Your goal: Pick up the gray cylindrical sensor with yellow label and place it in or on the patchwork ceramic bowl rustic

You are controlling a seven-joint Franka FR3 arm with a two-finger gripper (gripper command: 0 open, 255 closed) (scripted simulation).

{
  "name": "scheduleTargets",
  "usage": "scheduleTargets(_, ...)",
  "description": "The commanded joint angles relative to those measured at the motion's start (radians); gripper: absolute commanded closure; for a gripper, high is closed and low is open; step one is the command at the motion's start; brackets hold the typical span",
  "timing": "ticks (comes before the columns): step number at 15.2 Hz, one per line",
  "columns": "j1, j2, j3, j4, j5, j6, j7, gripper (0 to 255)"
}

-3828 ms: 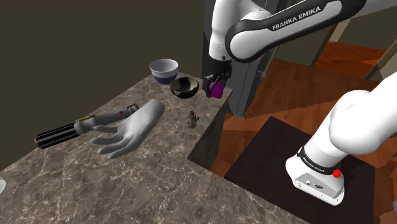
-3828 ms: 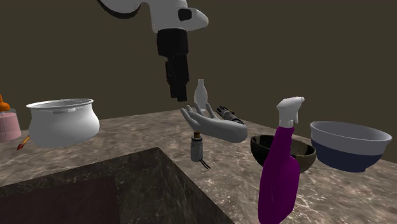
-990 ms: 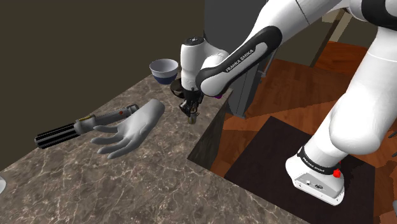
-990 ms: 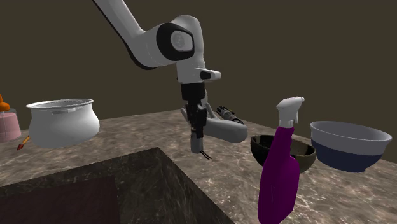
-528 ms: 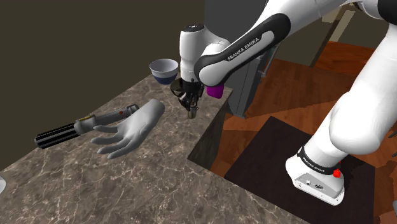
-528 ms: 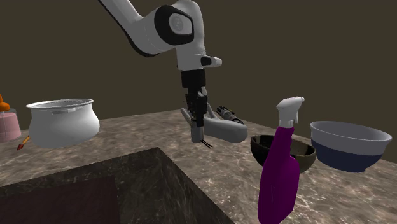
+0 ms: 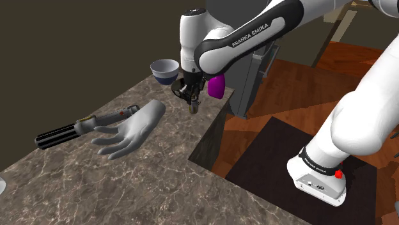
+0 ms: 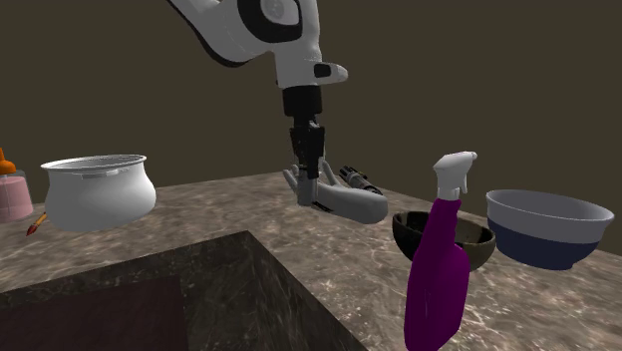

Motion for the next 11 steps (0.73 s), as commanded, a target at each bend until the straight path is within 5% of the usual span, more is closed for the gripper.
scheduleTargets(1,-0.001,-0.015,-0.001,0.011,0.008,-0.026,-0.008,255)
scheduleTargets(11,-0.001,-0.068,-0.002,0.082,0.035,-0.145,-0.033,255)
